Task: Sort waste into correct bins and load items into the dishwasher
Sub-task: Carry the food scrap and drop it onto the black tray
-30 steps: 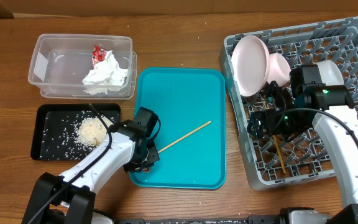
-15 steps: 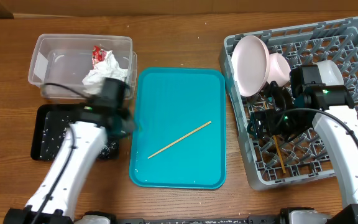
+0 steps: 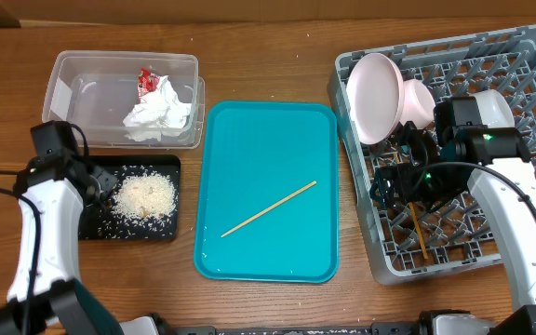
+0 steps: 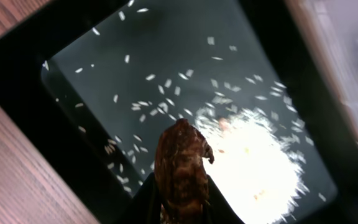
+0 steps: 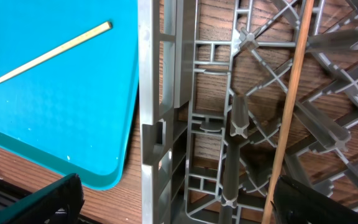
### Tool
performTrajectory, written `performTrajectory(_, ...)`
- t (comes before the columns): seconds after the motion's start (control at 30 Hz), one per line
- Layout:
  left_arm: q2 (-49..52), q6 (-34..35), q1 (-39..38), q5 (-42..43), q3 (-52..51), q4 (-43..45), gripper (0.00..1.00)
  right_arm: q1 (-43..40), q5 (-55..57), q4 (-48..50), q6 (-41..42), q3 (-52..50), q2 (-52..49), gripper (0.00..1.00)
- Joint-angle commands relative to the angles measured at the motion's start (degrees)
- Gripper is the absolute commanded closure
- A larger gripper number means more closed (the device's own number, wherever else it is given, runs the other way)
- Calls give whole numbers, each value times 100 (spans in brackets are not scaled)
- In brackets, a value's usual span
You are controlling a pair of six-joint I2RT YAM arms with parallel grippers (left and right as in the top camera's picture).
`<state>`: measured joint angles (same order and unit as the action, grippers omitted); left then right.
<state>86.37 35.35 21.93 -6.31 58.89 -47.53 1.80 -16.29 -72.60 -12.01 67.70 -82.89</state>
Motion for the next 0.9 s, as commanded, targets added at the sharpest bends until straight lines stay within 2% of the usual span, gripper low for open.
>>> performTrajectory(0.0, 522, -114, 103, -175, 83, 164, 93, -28, -52, 26, 9, -15, 118, 0)
performTrajectory(0.23, 1217, -116, 103, -269, 83, 431, 91, -28, -52, 2, 9, -15, 118, 0)
performTrajectory(0.3, 1263, -118, 103, -269, 83, 431, 72, -28, -52, 2, 9, -15, 118, 0)
performTrajectory(0.33, 1261, -120, 103, -267, 85, 431, 66, -28, -52, 2, 7, -15, 118, 0)
performTrajectory(0.47, 1250, -402, 103, -83, 144, 400, 61, -28, -55, -79, 61, -15, 118, 0)
performTrajectory(0.57, 1233, -557, 103, 142, 595, 37, 60, -28, -59, -79, 522, -15, 118, 0)
performTrajectory(0.7, 1078, -826, 52, 525, 1604, -802, 55, -31, -28, -76, 551, -2, 118, 0)
performTrajectory(0.87, 820, -1156, -262, 697, 2164, -1480, 51, -33, 835, -90, 1908, 332, 153, 0)
